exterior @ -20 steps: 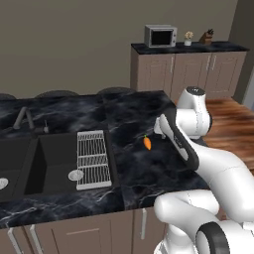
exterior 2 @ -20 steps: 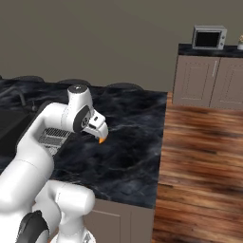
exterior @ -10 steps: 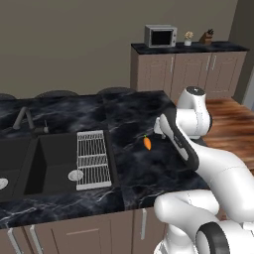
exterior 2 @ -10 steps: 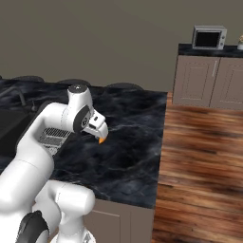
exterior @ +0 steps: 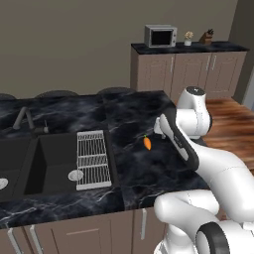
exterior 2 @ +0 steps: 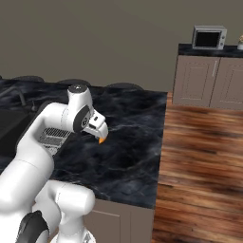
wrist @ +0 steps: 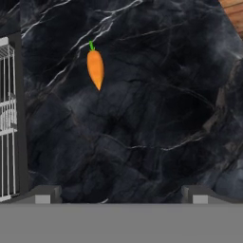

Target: Place the two vegetables and bowl onto the tray for setting up a vegetable dip station.

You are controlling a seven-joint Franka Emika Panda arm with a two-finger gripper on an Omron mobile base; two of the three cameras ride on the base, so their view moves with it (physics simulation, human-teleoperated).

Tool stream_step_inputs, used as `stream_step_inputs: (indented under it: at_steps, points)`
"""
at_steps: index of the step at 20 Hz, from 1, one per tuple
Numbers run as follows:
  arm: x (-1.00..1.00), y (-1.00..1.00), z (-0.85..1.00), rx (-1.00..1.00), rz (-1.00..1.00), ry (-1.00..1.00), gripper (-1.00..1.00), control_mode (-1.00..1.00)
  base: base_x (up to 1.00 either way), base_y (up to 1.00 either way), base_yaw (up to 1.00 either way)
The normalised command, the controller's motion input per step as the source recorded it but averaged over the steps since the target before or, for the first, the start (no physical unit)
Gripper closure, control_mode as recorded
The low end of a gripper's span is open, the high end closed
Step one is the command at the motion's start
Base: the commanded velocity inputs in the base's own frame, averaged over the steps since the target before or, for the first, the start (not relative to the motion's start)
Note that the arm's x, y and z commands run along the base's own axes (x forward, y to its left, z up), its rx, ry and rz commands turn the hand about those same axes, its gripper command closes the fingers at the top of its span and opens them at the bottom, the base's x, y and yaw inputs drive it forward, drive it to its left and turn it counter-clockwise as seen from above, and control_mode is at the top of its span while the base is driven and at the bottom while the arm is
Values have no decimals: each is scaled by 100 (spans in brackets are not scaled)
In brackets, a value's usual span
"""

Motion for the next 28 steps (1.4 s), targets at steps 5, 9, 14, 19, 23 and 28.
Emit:
stream_step_inputs:
  at_steps: [5,9,14,19,23,28]
  points:
    - [13,3,-2,0,-3,4,-100,-100,0,0,0]
    - [35,0,-1,0,-3,2,-100,-100,0,0,0]
    - [45,6,-7,-2,-3,0,-100,-100,0,0,0]
    - [41,3,-16,-3,3,0,-100,-100,0,0,0]
    - [39,1,-26,-1,10,1,-100,-100,0,0,0]
    - [44,0,-26,0,11,5,-100,-100,0,0,0]
